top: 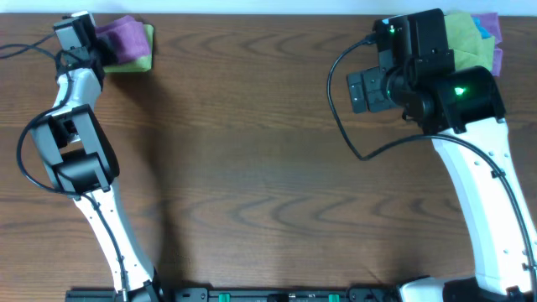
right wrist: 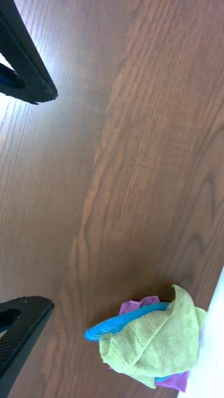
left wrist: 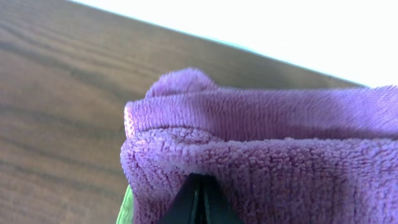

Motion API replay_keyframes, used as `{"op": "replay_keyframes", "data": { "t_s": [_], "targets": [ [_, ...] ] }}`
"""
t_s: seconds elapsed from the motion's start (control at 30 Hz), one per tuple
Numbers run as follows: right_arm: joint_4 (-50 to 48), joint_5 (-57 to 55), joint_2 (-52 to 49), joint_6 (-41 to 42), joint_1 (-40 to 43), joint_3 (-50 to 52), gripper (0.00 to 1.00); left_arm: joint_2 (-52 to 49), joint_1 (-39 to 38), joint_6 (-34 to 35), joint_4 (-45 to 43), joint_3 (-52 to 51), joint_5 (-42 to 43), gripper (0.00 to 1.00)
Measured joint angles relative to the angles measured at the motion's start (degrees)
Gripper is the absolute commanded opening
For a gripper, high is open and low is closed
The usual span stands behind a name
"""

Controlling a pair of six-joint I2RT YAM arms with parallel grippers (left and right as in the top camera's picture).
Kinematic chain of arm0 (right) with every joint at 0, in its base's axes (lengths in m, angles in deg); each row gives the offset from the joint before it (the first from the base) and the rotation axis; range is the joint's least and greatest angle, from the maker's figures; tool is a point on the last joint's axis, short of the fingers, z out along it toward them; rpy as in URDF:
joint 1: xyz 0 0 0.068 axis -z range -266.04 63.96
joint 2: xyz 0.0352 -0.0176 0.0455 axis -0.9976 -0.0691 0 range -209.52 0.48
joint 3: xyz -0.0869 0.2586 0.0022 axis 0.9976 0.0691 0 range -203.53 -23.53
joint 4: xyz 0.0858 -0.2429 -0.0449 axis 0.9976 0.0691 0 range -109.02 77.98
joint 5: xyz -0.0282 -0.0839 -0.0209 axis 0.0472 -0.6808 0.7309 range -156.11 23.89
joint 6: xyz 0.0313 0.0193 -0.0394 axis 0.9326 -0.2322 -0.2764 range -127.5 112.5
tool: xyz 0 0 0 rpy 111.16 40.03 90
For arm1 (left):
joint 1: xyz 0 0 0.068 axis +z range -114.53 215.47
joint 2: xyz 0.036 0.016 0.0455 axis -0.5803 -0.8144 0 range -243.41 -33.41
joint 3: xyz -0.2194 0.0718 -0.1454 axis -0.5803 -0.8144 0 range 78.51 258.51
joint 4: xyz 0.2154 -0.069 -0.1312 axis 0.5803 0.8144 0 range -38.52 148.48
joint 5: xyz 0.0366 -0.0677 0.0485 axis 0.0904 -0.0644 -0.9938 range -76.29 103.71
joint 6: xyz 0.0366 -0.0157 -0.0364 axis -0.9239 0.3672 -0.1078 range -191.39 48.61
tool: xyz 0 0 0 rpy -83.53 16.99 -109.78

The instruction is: Fold the cloth

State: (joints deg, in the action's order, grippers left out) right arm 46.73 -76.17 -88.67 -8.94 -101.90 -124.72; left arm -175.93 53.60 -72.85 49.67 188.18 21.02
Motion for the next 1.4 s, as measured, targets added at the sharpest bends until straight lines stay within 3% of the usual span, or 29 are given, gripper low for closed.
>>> {"op": "replay_keyframes", "data": {
  "t_s": [0.3, 0.37, 0.57, 0.87, 1.07, 1.33, 1.37, 1.4],
  "targets": [
    [0.8, 0.0, 0.0, 0.4, 0.0, 0.0, 0.99, 0.0, -1.0, 0.0, -3.3, 0.0, 0.0, 0.06],
    [1.1, 0.0, 0.0, 0.4, 0.0, 0.0, 0.99, 0.0, -1.2, 0.0, -3.2, 0.0, 0.0, 0.12],
    [2.4, 0.0, 0.0, 0.5, 0.0, 0.0, 0.99, 1.1, -1.7, 0.2, -2.2, -0.1, 0.0, 0.09],
    [3.9, 0.2, 0.0, 0.7, 0.0, 0.0, 0.99, 9.8, -1.7, 0.2, 0.2, -0.1, 0.0, 0.11],
    [3.9, 0.2, 0.1, 0.7, 0.0, 0.0, 0.99, 16.3, -1.7, 0.3, 11.5, -0.1, 0.0, 0.12],
    [4.2, -2.1, 7.6, -0.7, 0.0, 0.0, 0.99, 29.9, -1.7, 0.2, 35.6, -0.5, 4.3, 0.32],
    [4.3, -2.2, 9.2, -0.9, 0.0, 0.0, 0.99, 31.6, -1.7, 0.4, 37.8, -0.5, 4.9, 0.31],
    [4.5, -2.4, 11.1, -1.0, 0.0, 0.0, 0.99, 33.7, -1.7, 0.5, 40.5, -0.4, 5.8, 0.22]
  ]
}}
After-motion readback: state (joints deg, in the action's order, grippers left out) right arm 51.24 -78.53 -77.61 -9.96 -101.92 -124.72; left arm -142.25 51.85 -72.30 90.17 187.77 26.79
